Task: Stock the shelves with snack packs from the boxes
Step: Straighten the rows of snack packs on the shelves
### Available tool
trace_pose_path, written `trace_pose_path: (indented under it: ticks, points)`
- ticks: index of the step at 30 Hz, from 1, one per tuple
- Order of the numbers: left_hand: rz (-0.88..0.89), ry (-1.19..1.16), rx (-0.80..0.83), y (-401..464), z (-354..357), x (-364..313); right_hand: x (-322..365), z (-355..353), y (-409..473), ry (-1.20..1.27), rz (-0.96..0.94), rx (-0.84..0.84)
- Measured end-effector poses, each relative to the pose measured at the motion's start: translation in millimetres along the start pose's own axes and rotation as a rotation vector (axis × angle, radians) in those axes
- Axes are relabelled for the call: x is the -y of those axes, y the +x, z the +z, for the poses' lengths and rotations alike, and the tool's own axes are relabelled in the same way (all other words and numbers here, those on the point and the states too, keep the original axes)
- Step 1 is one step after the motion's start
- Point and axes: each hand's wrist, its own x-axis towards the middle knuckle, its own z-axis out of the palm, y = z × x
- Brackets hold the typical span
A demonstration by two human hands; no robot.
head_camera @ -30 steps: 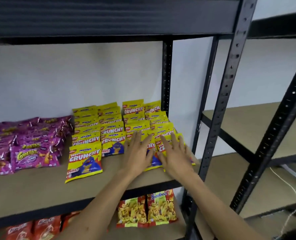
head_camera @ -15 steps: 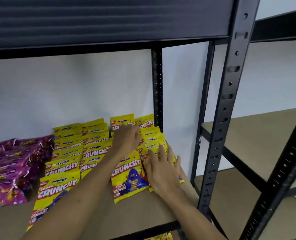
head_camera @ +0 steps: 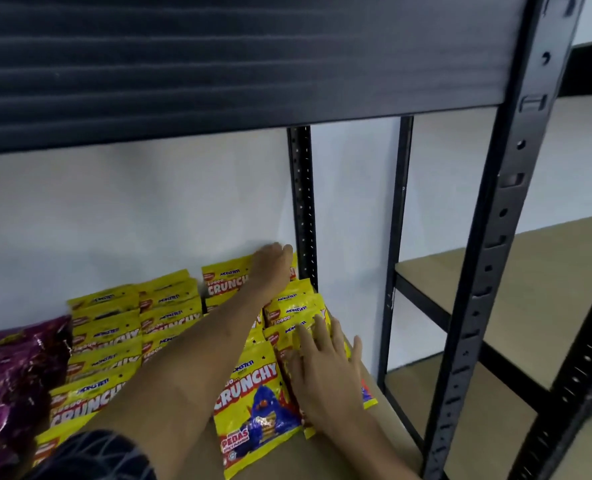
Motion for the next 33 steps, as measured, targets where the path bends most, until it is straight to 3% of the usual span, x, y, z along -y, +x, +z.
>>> trace_pose_path:
  ticks: [3, 8, 14, 21, 26, 29, 33]
  points:
    - [0.153, 0.072, -0.003, 15, -2, 8, 14, -3, 26, 0.022, -0.018, -0.019]
    - [0.424, 0.275, 0.182, 24, -10, 11, 18, 15, 61, 0.005, -0.071, 0.077]
    - [0.491, 0.489, 0.21, 45, -34, 7, 23, 22, 74, -0.024, -0.089, 0.154]
    - [0.469, 0.383, 0.127, 62, -42, 12, 22, 22, 84, -0.009, -0.058, 0.133]
    - [0.566, 0.426, 0.245, 63, -44, 11, 14, 23, 86, 0.043, -0.032, 0.211]
    - [0.574, 0.469, 0.26, 57, -38, 9, 10, 19, 92, 0.217, 0.022, 0.214]
    - [0.576, 0.438, 0.202, 52, -35, 15, -5, 7, 115, 0.657, 0.399, -0.086]
